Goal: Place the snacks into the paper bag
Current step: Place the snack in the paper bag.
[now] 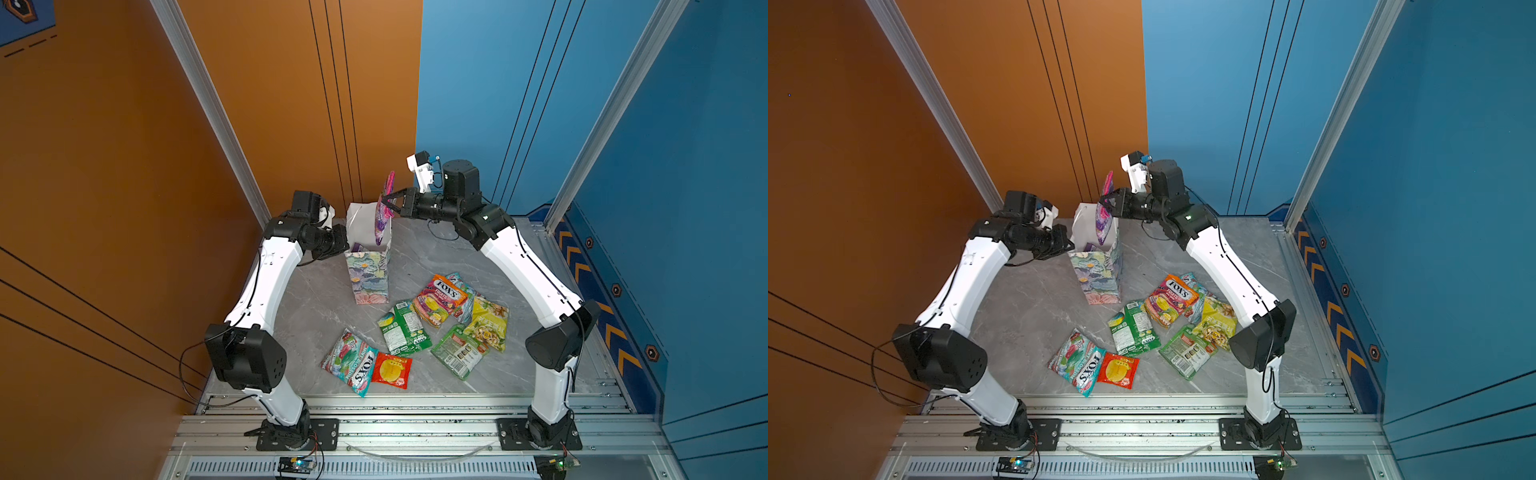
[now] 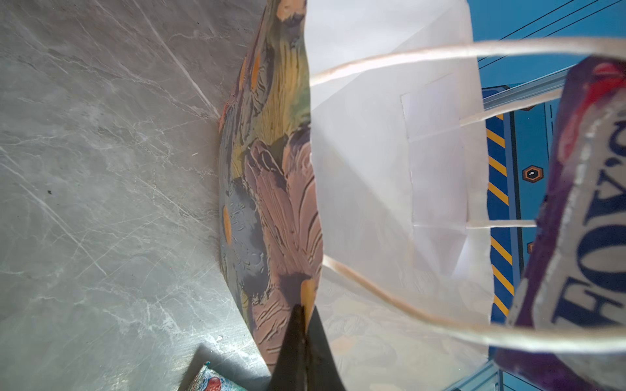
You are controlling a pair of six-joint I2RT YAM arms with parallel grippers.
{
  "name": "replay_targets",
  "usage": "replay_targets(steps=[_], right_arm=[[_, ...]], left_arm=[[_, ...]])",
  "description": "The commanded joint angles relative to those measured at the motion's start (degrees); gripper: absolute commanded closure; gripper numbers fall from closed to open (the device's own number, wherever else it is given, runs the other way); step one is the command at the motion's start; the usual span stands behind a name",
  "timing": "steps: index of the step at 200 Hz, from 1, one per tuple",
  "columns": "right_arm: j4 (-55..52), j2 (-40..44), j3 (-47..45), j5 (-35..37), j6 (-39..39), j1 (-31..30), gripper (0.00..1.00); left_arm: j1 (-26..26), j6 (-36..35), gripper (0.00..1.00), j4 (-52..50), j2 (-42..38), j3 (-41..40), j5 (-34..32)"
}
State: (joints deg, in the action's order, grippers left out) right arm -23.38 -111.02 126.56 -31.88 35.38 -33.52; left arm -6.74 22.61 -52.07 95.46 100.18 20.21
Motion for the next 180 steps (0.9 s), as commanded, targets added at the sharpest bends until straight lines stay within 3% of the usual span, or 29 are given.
replay_targets(steps=[1,180], right_arm=[[-0.51,-1.09,0.18,2.42,-3.01,0.31,1.00],[-8.50,-5.65,3.44,1.01,-6.03,0.31,1.00]], left_arm=[[0.33,0.56,1.00,0.44,-1.68,-0.88,1.65],[0.33,0.68,1.00,0.40,-1.65,-0.69,1.83]])
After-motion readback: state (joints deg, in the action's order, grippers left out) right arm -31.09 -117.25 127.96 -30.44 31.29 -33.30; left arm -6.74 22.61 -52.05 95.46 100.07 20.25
